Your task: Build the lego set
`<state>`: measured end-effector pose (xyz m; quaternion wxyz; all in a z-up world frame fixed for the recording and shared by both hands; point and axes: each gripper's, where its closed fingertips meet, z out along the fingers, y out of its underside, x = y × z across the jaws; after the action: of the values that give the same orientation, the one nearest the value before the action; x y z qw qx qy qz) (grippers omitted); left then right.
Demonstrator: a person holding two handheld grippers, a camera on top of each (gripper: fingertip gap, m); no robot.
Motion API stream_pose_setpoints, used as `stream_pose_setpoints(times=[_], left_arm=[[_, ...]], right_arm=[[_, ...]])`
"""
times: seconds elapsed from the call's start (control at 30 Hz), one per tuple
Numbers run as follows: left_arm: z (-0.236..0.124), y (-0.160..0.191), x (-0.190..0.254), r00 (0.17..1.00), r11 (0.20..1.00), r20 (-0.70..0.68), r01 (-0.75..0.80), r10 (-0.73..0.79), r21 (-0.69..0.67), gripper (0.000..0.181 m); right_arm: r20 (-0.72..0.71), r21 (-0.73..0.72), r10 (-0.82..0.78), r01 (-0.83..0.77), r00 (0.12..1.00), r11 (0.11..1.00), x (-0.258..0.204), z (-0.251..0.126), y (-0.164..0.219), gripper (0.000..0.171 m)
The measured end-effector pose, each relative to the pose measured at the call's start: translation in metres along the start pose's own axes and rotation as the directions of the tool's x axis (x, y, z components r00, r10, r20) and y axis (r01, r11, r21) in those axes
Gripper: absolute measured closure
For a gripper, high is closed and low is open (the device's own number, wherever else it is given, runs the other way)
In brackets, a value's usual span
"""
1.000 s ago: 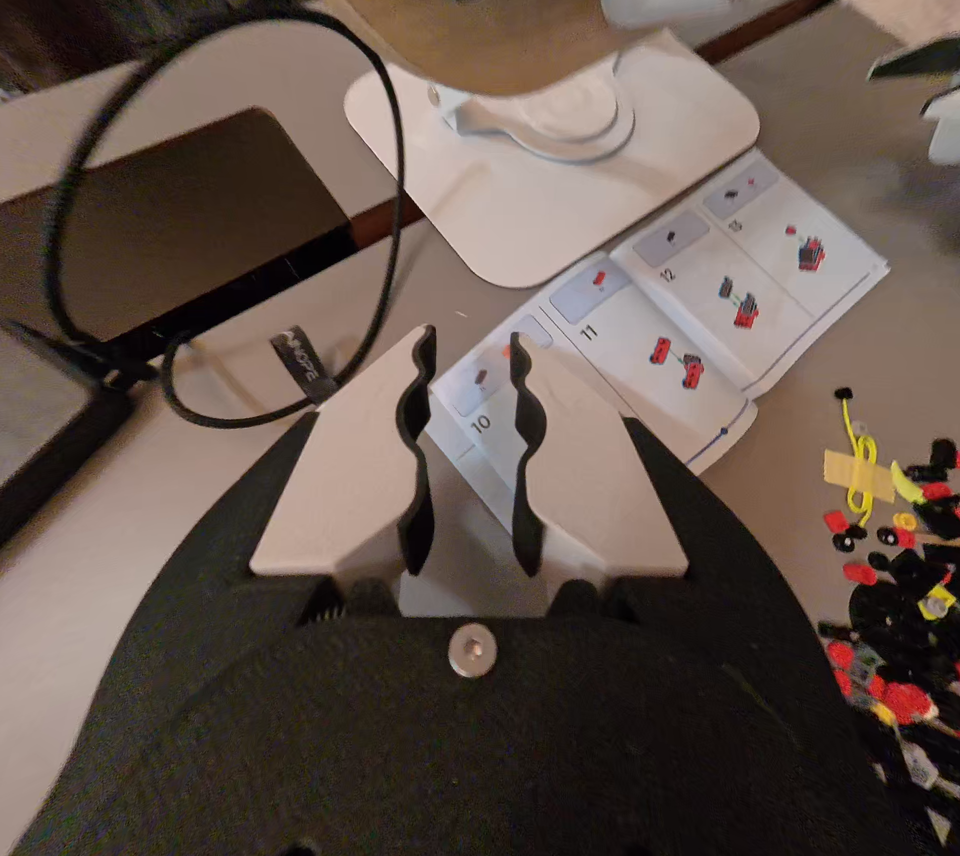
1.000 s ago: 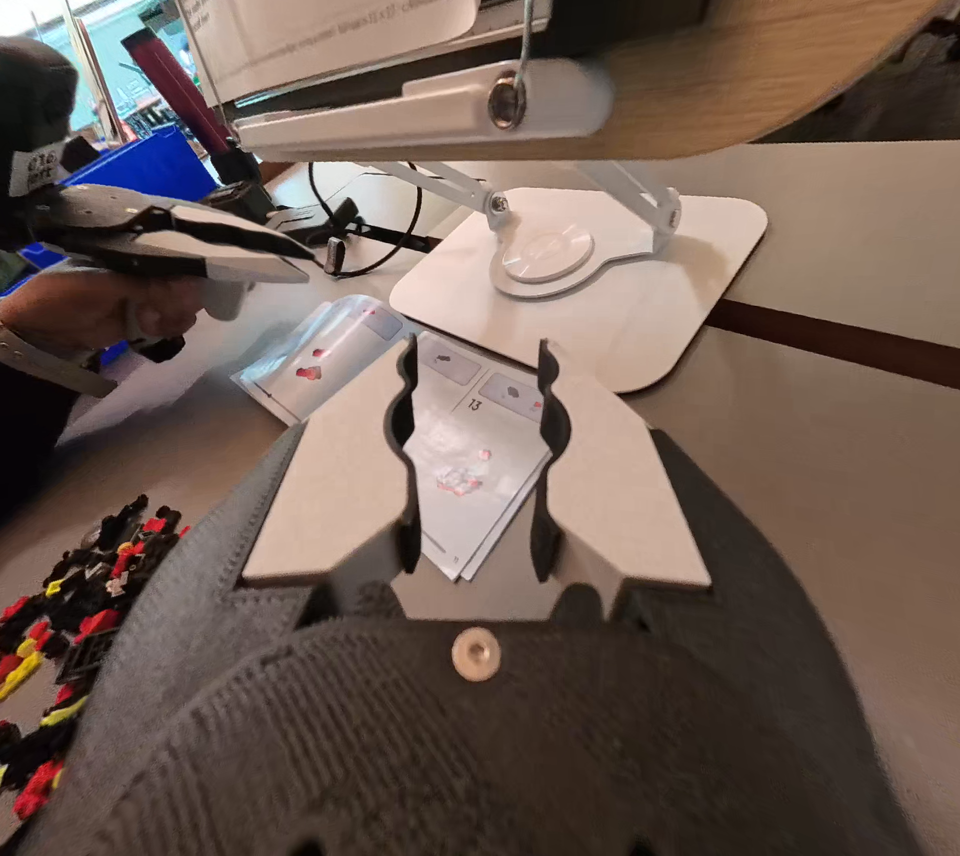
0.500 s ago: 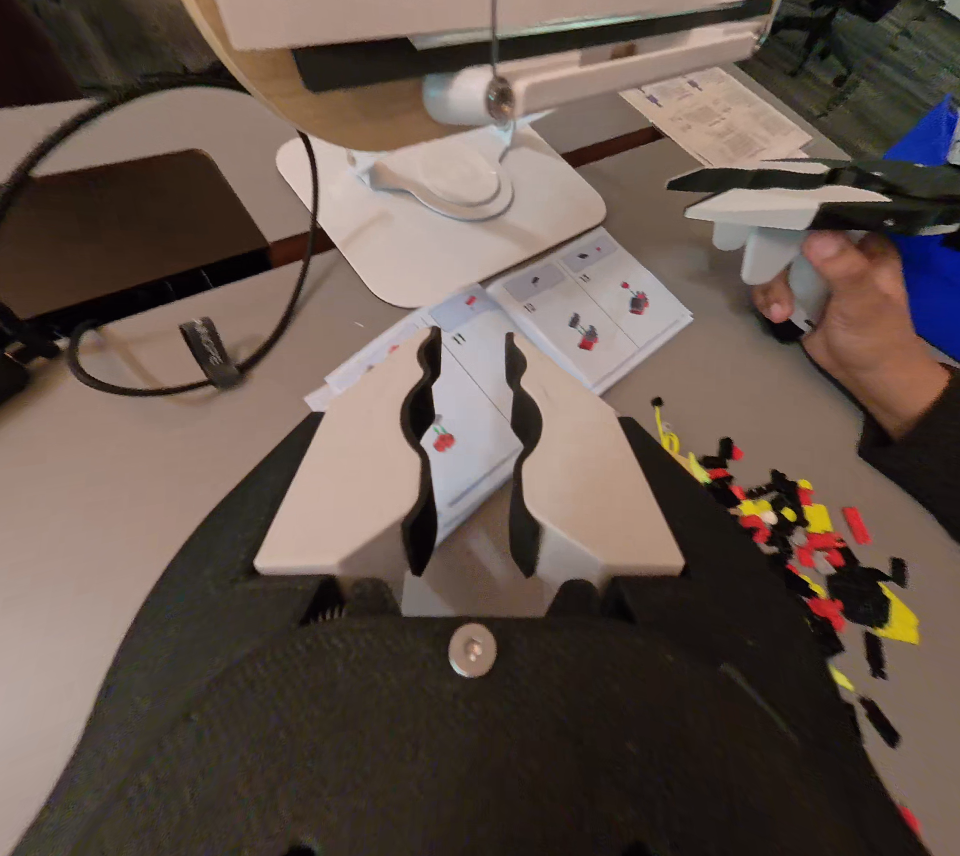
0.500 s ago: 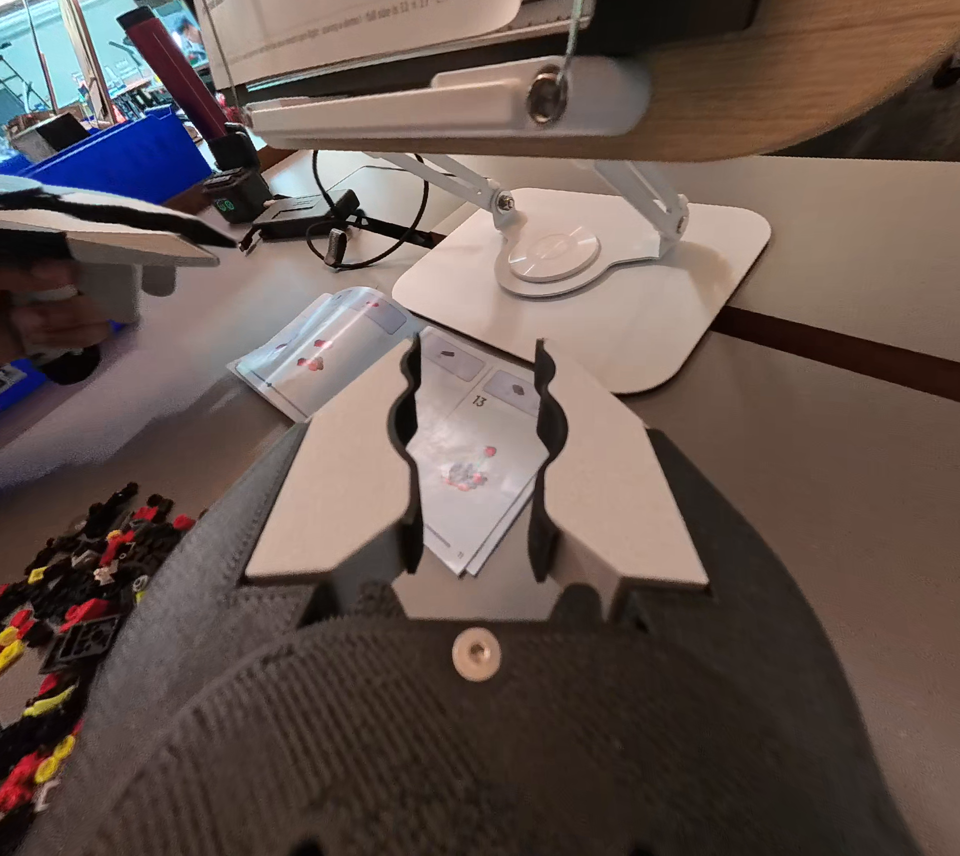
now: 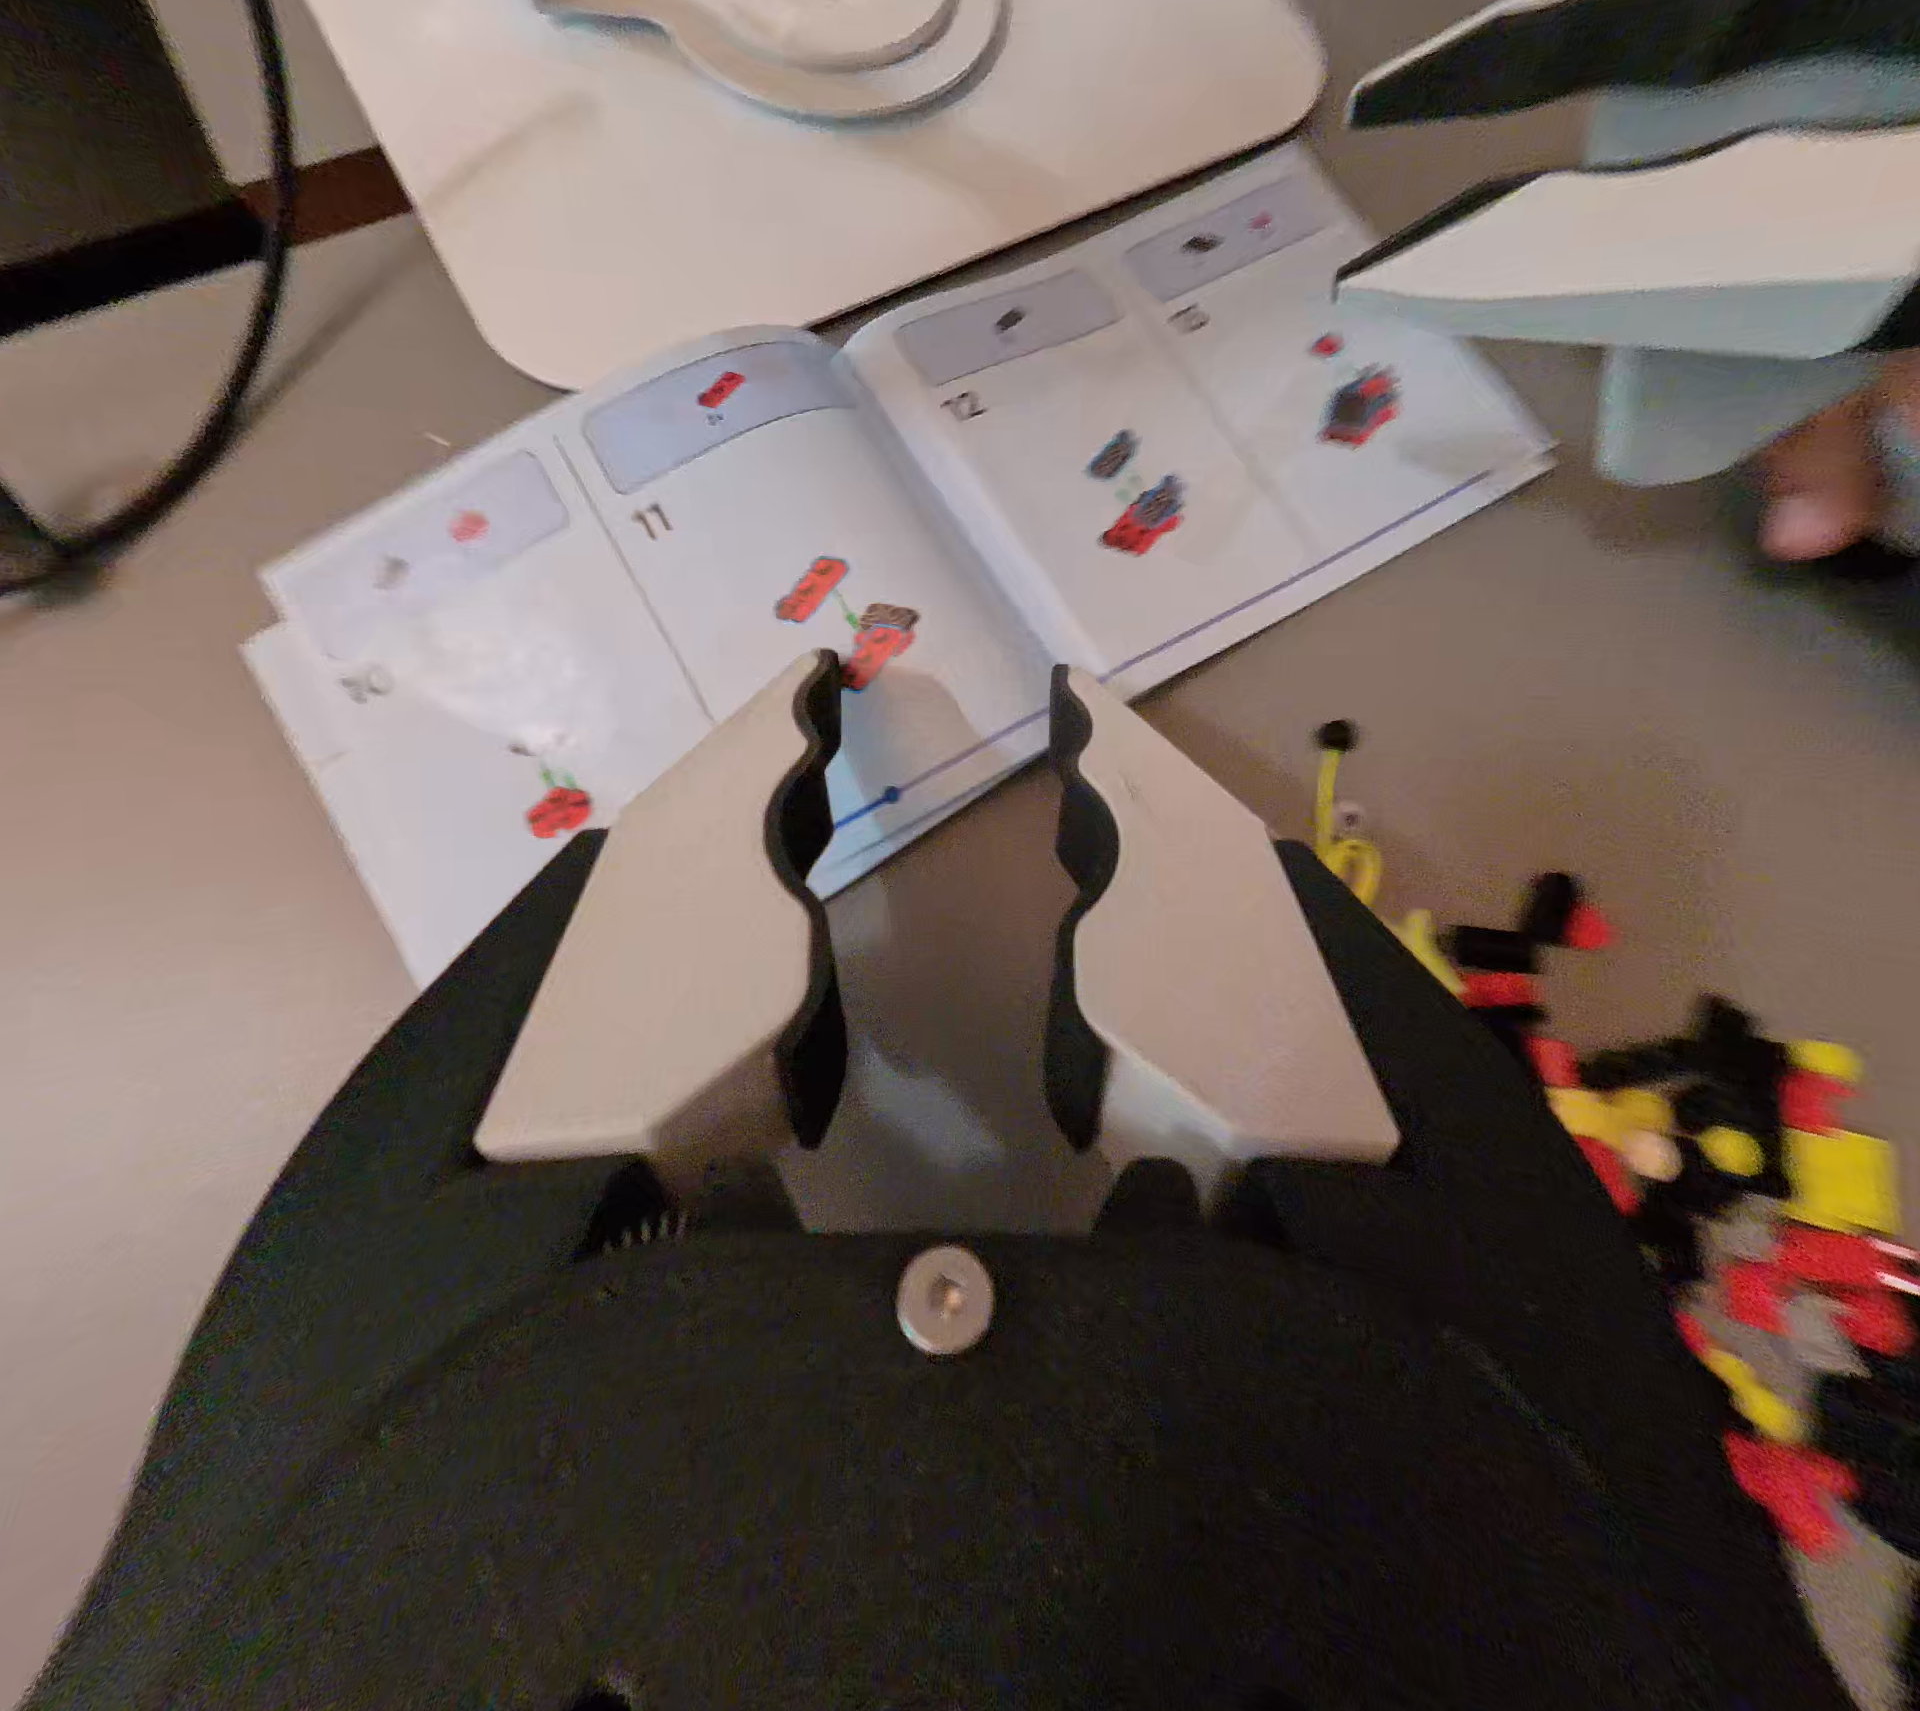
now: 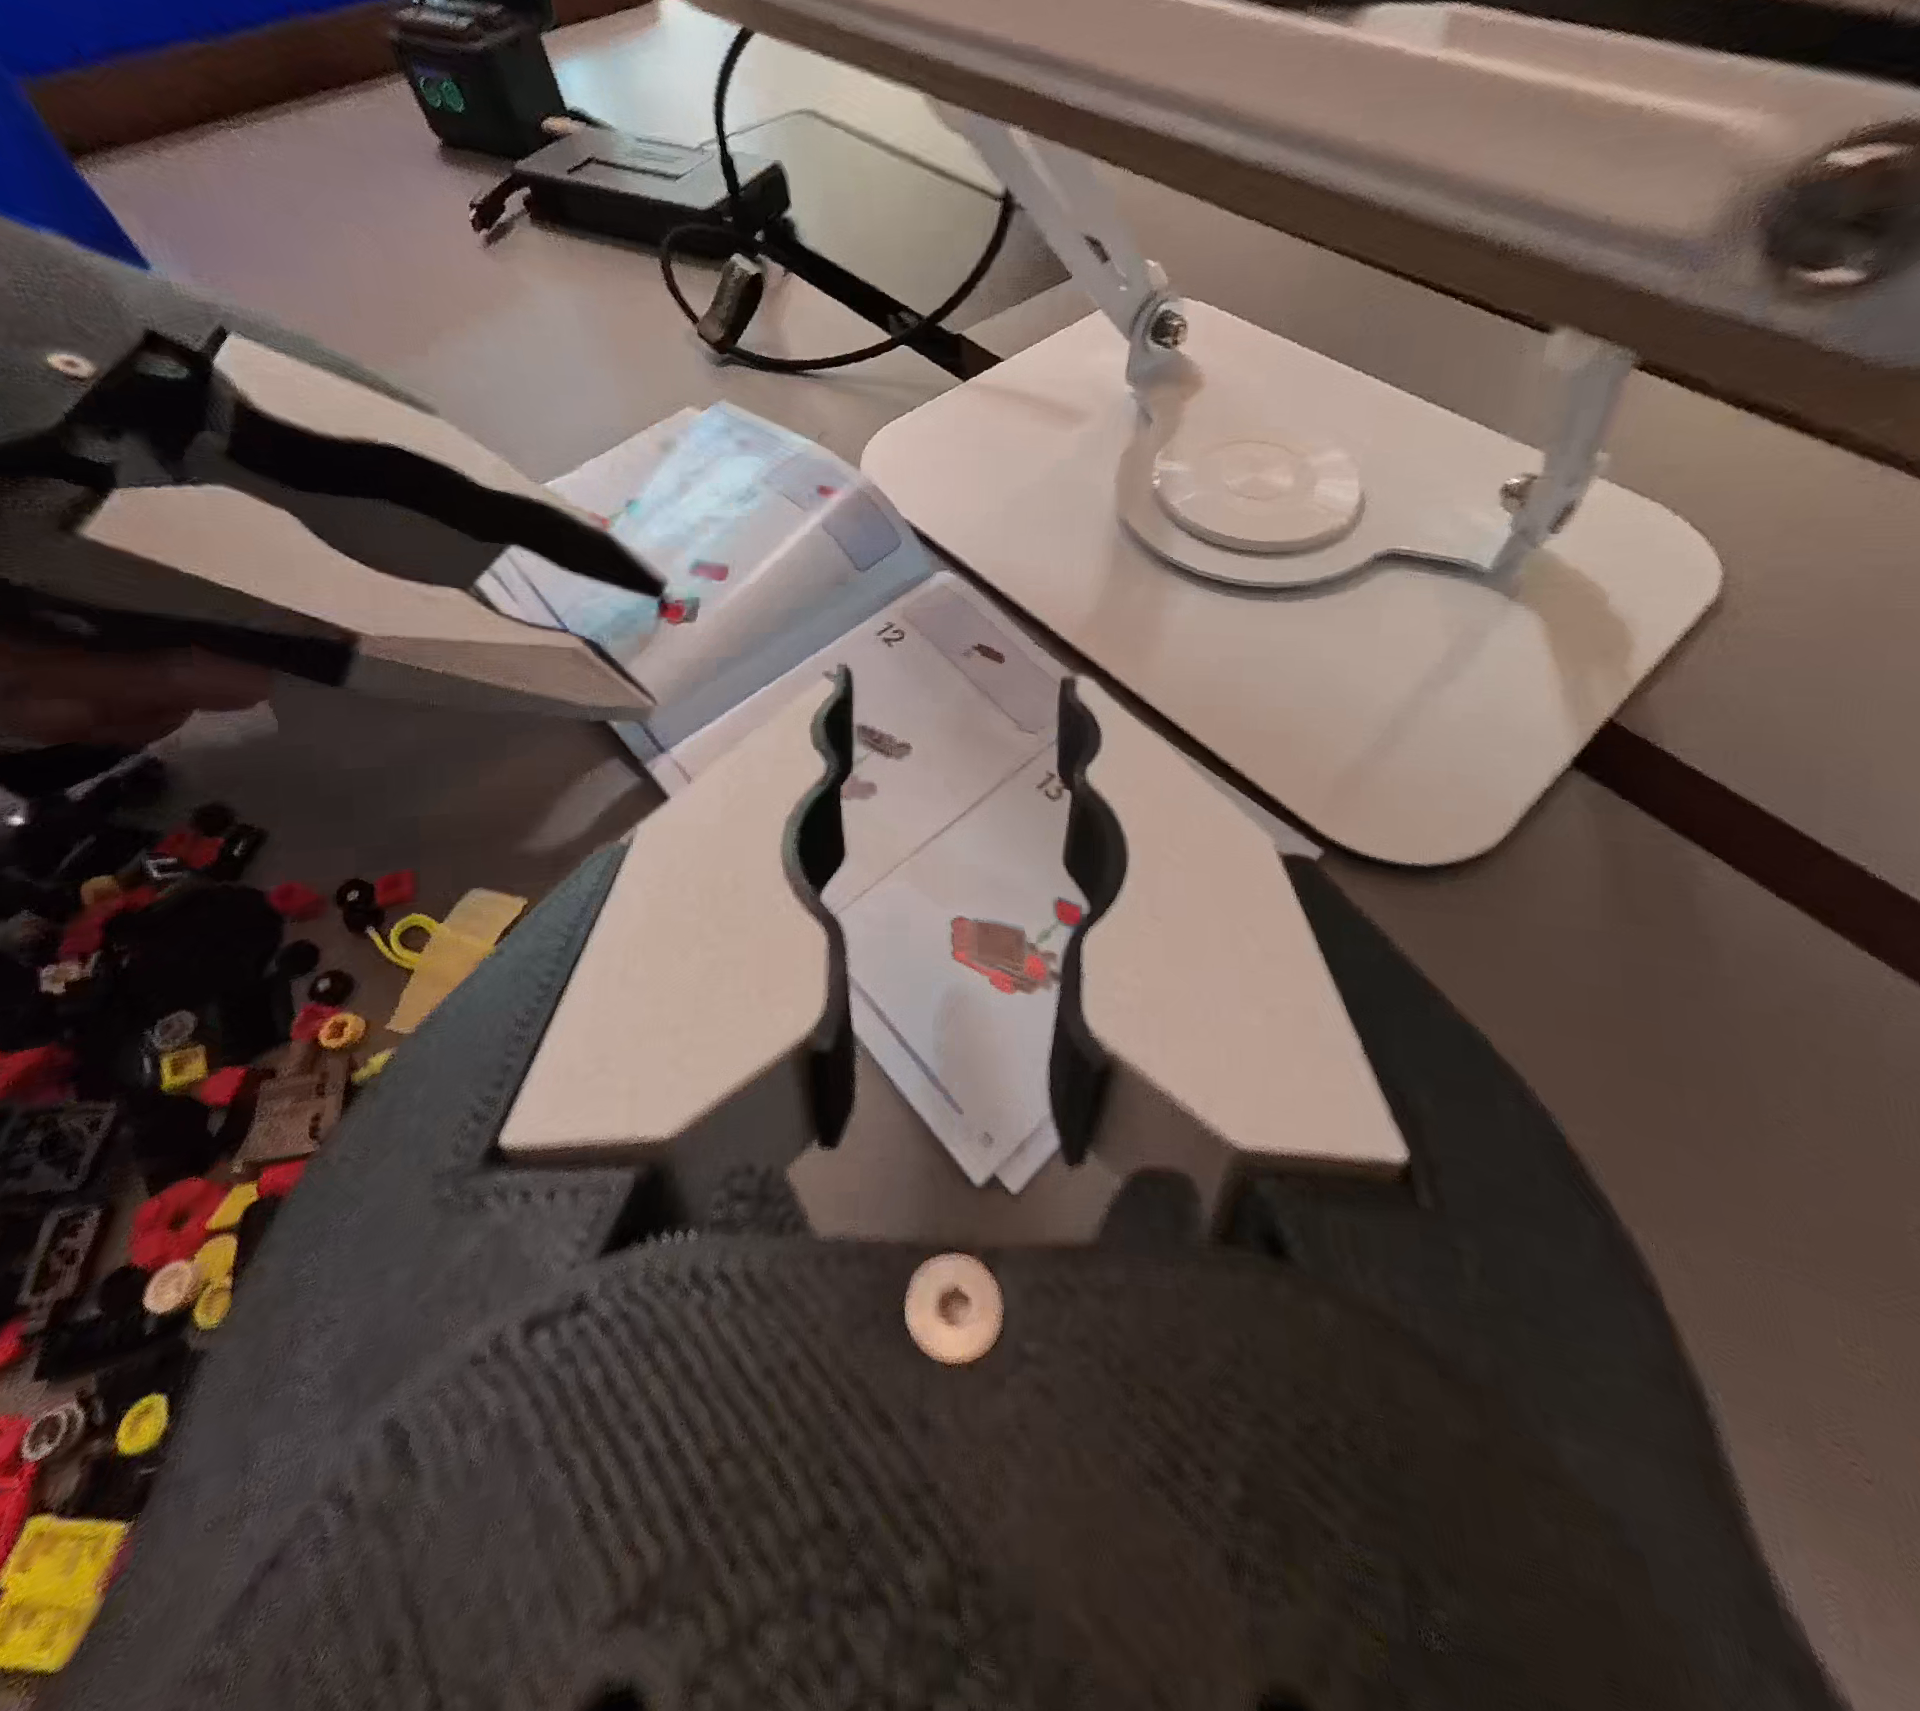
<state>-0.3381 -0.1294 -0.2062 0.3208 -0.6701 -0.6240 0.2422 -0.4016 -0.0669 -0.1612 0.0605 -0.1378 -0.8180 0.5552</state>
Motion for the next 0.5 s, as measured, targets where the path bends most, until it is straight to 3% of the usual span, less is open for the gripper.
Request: stream_pose_setpoints(times=[0.13, 0.5], left_arm=[[0.006, 0.010, -0.005, 0.991, 0.994, 0.079, -0.100, 0.104, -0.052, 0.140], [-0.003, 0.020, 0.009, 0.992, 0.974, -0.074, -0.116, 0.104, -0.196, 0.152]], right_arm=[[-0.014, -0.072, -0.068, 0.067, 0.998, 0.995, -0.006, 0.010, 0.008, 0.136], [0.056, 0.026, 0.073, -0.075, 0.996, 0.997, -0.016, -0.003, -0.003, 0.132]])
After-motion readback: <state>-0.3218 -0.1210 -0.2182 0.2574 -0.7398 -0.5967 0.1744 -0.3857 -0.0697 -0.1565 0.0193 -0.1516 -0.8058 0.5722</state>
